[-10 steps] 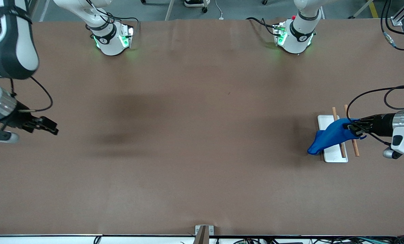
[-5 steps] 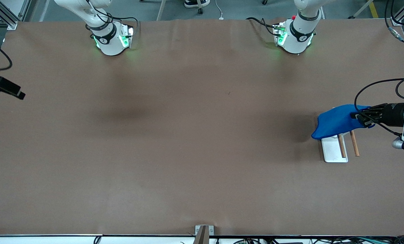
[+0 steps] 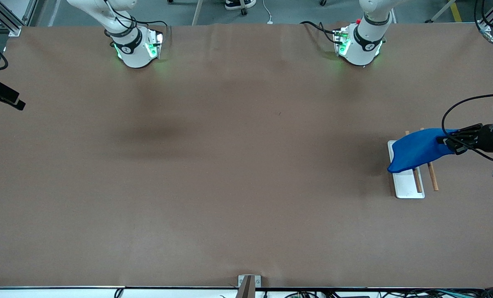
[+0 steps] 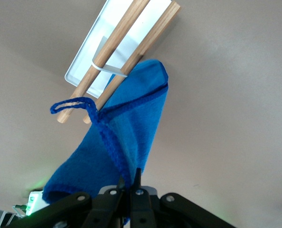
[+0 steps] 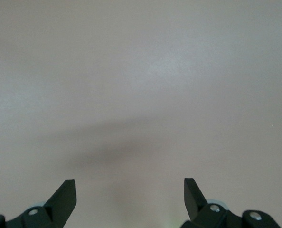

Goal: Right arm passes towel to left arm to hang
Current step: 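Drape the towel over the wooden rails with the left gripper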

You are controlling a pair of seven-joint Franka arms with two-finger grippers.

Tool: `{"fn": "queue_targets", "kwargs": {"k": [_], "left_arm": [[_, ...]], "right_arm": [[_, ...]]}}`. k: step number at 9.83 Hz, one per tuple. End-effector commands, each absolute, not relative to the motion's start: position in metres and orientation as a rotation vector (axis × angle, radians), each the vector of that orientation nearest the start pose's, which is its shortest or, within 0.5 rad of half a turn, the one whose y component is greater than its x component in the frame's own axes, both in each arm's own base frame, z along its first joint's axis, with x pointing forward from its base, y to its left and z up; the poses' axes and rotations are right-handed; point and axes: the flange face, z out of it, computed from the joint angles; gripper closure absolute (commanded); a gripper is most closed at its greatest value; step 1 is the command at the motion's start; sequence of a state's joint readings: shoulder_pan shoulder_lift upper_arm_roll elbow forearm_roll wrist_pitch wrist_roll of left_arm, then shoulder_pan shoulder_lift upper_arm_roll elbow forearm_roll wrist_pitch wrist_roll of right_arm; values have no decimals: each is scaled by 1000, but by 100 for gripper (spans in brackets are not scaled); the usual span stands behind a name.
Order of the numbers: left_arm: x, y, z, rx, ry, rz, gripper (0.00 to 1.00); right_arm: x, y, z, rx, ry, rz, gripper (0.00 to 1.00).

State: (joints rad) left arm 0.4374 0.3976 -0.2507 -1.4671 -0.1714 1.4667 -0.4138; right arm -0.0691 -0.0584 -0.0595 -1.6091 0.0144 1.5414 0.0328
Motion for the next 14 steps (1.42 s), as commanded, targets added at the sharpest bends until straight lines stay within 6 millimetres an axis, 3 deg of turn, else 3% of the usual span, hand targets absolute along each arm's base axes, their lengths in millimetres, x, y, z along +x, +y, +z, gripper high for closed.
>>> {"fn": "queue_targets", "kwargs": {"k": [1,5,10,14], "left_arm": [[628,121,413,-3131,-988,706,100],[634,133,408,-3148,-918,636,100],[630,165,407,-3184,-757,592,100],[627,213,385,-3189,-603,580,99]], "right_arm": [[527,-59,636,-3131,197,22,0],[530,-47,632,-3136,161,24,0],[530,-43,633,-3137,152,17,0],[530,-47,632,-3136,159,24,0]]}}
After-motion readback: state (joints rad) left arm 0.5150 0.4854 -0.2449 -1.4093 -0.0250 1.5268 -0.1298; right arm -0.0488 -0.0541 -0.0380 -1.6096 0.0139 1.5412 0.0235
